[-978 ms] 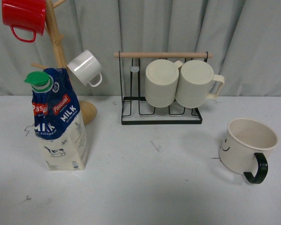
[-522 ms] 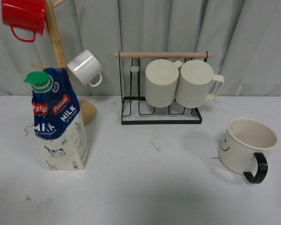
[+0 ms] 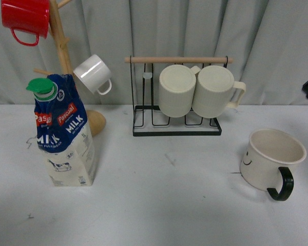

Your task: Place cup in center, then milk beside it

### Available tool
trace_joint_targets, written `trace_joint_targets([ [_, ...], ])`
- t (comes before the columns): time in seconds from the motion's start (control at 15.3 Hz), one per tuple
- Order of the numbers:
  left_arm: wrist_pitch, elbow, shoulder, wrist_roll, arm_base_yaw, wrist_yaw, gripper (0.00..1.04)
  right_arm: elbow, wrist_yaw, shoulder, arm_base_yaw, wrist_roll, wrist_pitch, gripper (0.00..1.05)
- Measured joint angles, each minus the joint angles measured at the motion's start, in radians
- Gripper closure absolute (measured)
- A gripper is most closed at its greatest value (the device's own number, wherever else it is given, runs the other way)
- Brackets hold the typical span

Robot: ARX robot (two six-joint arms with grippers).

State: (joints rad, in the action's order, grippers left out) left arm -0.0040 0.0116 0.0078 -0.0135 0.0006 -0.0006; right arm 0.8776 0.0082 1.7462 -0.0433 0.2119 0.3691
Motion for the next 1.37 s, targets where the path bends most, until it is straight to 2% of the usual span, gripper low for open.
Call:
trace_joint_targets([
  [0.26, 0.0, 0.0, 0.0, 0.0, 0.0, 0.0, 0.07, 0.068, -0.066, 0.178, 0.052, 0.064, -0.132, 0.06],
  [0.59, 0.0, 0.0, 0.0, 0.0, 0.0, 0.0, 0.07, 0.082, -0.074, 0.21, 0.058, 0.08, -0.146, 0.06],
  [0.65, 0.0, 0.0, 0.0, 0.0, 0.0, 0.0, 0.07, 0.077, -0.074, 0.211, 0.058, 0.08, -0.144, 0.16],
  [1.04, 0.0, 0.0, 0.0, 0.0, 0.0, 0.0, 0.07, 0.064, -0.071, 0.214, 0.056, 0.072, -0.137, 0.94],
  [1.11, 0.0, 0.0, 0.0, 0.0, 0.0, 0.0, 0.07, 0.058, -0.07, 0.206, 0.059, 0.069, -0.143, 1.01],
  [1.37, 0.0, 0.0, 0.0, 0.0, 0.0, 0.0, 0.07, 0.074, -0.074, 0.119, 0.148, 0.068, -0.156, 1.01],
])
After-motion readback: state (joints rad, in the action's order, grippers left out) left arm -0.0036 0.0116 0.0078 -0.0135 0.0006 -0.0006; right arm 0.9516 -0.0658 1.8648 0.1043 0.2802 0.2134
